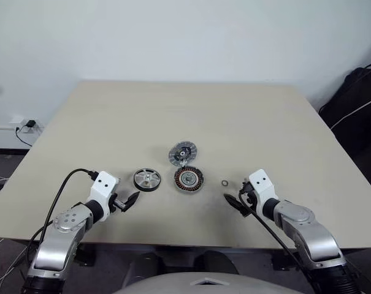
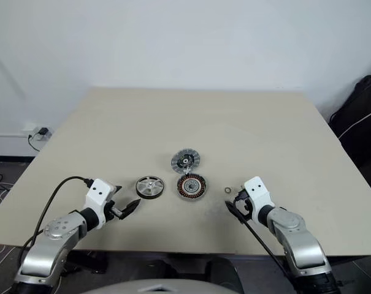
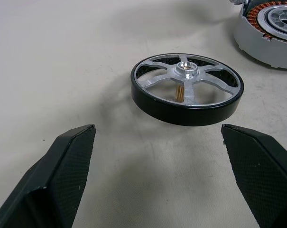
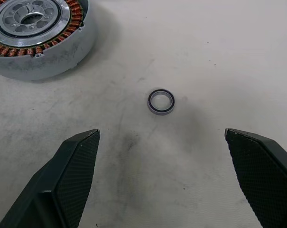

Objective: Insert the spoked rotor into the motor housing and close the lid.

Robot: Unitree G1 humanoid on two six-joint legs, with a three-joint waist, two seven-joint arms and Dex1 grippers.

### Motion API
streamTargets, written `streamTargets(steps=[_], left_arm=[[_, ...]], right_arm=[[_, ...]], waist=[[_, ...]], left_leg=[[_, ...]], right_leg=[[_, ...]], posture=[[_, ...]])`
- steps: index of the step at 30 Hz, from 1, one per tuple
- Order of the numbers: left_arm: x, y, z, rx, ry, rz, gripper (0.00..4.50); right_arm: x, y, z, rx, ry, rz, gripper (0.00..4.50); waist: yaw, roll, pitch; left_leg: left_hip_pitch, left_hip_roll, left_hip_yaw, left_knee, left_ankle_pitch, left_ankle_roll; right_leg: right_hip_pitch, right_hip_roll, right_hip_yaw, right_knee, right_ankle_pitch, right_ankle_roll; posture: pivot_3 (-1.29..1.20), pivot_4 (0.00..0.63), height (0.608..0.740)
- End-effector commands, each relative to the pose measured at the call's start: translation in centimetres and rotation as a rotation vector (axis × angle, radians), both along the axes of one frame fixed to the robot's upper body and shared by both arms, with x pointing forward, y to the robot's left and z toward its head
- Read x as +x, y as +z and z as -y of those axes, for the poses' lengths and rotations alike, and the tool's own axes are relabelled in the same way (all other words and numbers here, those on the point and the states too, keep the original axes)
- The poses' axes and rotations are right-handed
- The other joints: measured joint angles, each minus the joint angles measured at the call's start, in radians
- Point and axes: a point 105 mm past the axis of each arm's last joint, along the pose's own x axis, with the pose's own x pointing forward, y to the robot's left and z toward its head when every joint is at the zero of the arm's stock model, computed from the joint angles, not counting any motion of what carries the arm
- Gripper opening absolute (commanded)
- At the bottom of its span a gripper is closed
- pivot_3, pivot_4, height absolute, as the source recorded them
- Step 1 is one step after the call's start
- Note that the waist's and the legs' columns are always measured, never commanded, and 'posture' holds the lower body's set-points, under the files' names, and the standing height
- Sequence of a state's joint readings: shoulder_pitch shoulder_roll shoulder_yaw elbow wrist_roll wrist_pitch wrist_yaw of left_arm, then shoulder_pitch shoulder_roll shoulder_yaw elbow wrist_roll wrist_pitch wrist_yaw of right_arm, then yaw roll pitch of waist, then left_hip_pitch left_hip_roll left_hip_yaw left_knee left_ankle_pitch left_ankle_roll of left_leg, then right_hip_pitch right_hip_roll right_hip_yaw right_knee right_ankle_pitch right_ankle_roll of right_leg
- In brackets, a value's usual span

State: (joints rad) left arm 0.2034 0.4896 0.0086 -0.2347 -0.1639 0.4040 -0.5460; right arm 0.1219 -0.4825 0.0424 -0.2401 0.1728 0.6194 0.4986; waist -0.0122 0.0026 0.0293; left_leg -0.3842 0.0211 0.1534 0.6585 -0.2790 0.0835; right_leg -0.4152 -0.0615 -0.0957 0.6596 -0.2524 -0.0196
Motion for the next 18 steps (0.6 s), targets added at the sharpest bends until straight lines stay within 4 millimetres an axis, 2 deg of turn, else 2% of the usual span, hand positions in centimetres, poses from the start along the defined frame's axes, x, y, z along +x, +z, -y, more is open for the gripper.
streamTargets(steps=[1,13,18], left_arm=[[0.5,0.9,0.2,0.000,-0.009,0.047,4.47],[0.6,1.0,0.3,-0.013,-0.001,0.052,4.47],[0.6,1.0,0.4,-0.017,-0.001,0.052,4.47]], right_arm=[[0.7,1.0,-0.1,0.001,0.005,0.051,4.50],[0.8,1.0,-0.2,0.003,0.000,0.057,4.50],[2.3,1.1,-0.5,-0.004,-0.075,0.117,4.50]], waist=[[0.000,0.000,0.000],[0.000,0.000,0.000],[-0.002,0.000,0.000]], left_leg=[[0.000,0.000,0.000,0.000,0.000,0.000],[0.000,0.000,0.000,0.000,0.000,0.000],[0.000,0.000,0.000,0.000,0.001,-0.001]], right_leg=[[0.000,0.000,0.000,0.000,0.000,0.000],[0.000,0.000,0.000,0.000,0.000,0.000],[0.000,0.000,0.000,0.000,0.000,0.000]], posture=[[0.00,0.000,0.740],[0.00,0.000,0.740],[0.00,0.000,0.740]])
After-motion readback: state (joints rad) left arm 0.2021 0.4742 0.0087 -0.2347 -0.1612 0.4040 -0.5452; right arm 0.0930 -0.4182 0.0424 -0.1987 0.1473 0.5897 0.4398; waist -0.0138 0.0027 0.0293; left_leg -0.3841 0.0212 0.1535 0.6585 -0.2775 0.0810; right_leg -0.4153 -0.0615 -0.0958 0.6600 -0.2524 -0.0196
